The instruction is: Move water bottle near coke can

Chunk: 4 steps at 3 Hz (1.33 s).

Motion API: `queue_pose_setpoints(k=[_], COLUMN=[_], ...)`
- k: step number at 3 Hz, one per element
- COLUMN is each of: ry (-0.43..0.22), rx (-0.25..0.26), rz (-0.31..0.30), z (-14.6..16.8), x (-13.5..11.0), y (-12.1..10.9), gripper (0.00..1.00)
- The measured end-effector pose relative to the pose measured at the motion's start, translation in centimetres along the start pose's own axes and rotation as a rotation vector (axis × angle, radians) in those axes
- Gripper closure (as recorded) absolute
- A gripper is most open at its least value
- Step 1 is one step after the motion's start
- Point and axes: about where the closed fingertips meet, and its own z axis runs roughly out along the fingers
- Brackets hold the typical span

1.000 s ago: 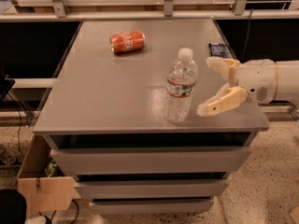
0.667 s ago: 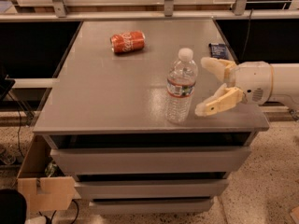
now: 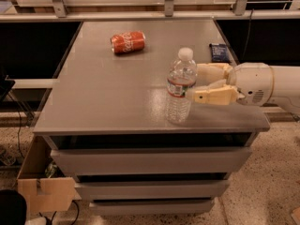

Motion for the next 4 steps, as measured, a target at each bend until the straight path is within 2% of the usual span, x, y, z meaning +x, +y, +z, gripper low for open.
queue_pose_setpoints(k=[1, 2, 4], ry=[-0.03, -0.042, -0.052], rx=[-0.029, -0.053, -0.079], rz=[-0.016, -0.025, -0.018], z=[0.31, 0.58, 0.84], x=[-0.97, -1.52, -1.37], y=[0.74, 1.21, 1.52], gripper=[0.64, 0.64, 0.17])
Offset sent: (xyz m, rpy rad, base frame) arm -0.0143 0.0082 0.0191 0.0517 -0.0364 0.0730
